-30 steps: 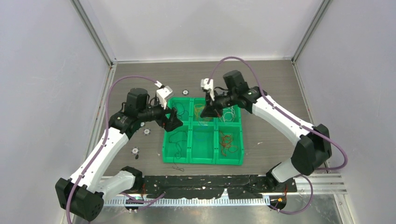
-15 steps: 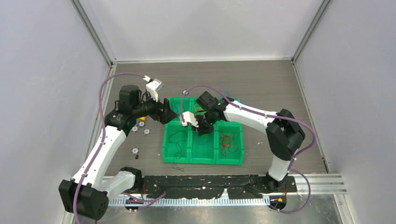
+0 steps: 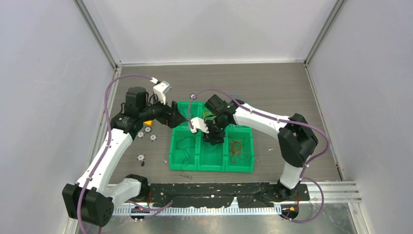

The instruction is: Untangle the cables

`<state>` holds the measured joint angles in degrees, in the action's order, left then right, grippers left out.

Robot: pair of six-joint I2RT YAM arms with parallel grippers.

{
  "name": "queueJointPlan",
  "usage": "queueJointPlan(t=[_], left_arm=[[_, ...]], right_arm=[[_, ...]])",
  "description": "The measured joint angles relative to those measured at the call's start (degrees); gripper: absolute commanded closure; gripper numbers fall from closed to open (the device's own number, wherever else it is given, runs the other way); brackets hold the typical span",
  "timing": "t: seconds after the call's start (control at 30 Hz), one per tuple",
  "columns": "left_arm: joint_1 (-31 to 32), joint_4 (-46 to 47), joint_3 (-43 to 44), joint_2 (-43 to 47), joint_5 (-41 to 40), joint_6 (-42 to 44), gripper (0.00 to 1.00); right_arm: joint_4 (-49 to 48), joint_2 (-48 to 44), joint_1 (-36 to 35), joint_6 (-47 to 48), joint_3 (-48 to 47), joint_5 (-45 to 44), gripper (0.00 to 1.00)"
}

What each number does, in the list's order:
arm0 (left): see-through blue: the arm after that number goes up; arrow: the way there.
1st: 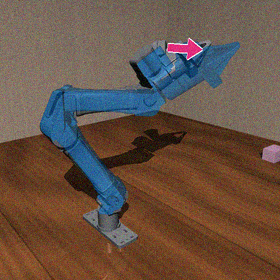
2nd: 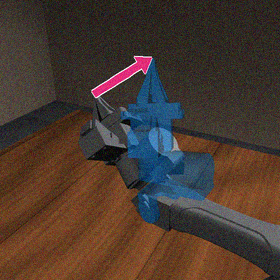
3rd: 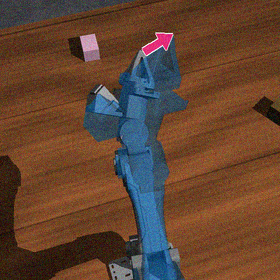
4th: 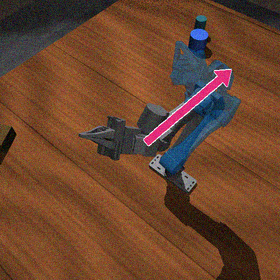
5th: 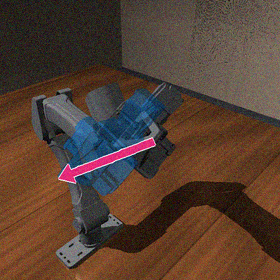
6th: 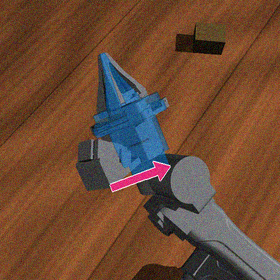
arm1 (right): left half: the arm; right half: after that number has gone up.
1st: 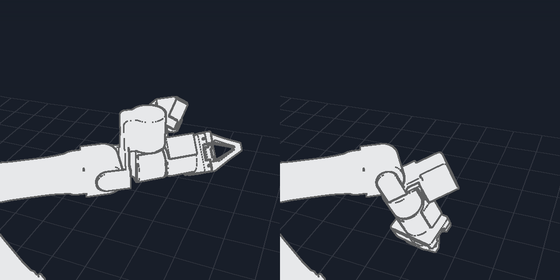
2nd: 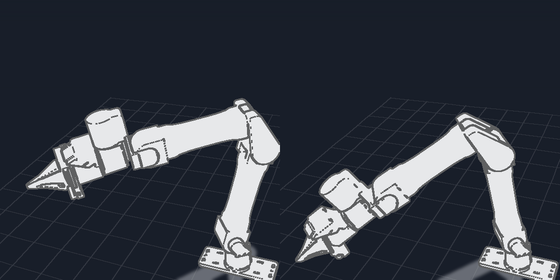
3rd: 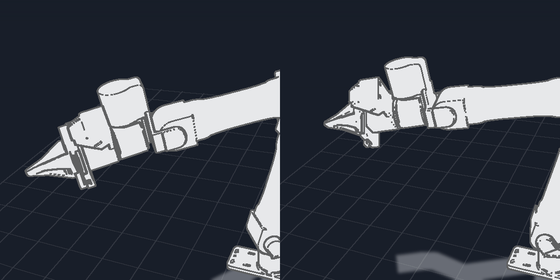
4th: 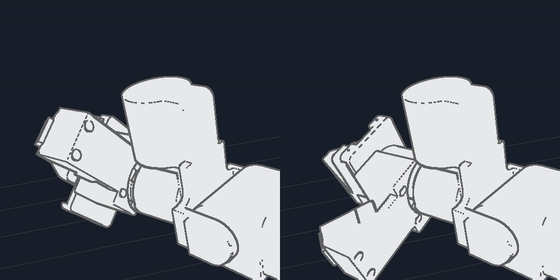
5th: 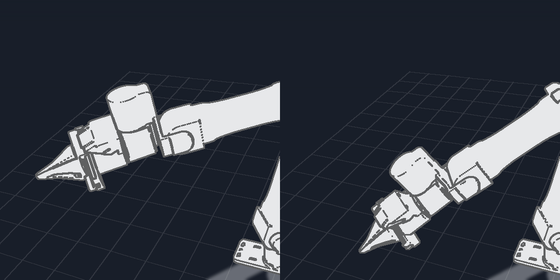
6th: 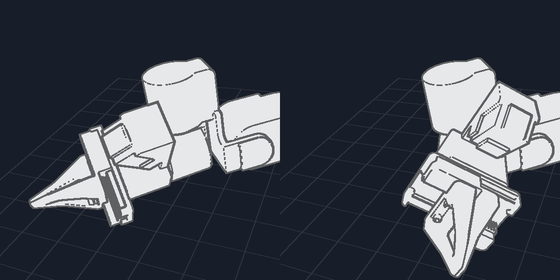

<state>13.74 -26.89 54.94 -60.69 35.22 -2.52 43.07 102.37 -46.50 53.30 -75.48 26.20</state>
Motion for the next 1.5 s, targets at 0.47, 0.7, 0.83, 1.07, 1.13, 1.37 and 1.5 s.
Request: queueJointPlan(t=[0.47,0.7,0.83,1.07,1.13,1.37,1.5], left_arm=[[0.46,-10.01,5.20,-1.31,7.87,17.73,0.18],[14.36,-30.91,6.23,-1.20,8.37,41.72,0.24],[22.58,-30.60,0.85,-0.63,4.24,42.23,0.18],[30.56,-29.40,-7.43,1.62,-3.76,49.66,0.14],[31.98,-28.89,-7.48,0.79,-5.64,52.78,0.14],[33.88,-25.97,-7.78,-3.34,-9.64,60.52,0.28],[34.97,-25.66,-9.11,-4.04,-10.60,63.89,0.51]], right_arm=[[9.70,-7.02,8.39,-1.18,-11.47,4.02,0.25],[12.79,-8.41,15.10,-5.60,-11.30,8.92,0.24],[13.07,-8.90,19.02,-9.11,-10.69,11.69,0.24],[13.29,-10.73,24.44,-12.02,-8.83,12.59,0.24],[13.42,-11.15,25.18,-12.55,-8.31,12.74,0.24],[14.08,-11.26,25.64,-13.25,-7.52,12.96,0.24],[14.08,-11.26,26.12,-13.44,-7.50,12.98,0.25]])
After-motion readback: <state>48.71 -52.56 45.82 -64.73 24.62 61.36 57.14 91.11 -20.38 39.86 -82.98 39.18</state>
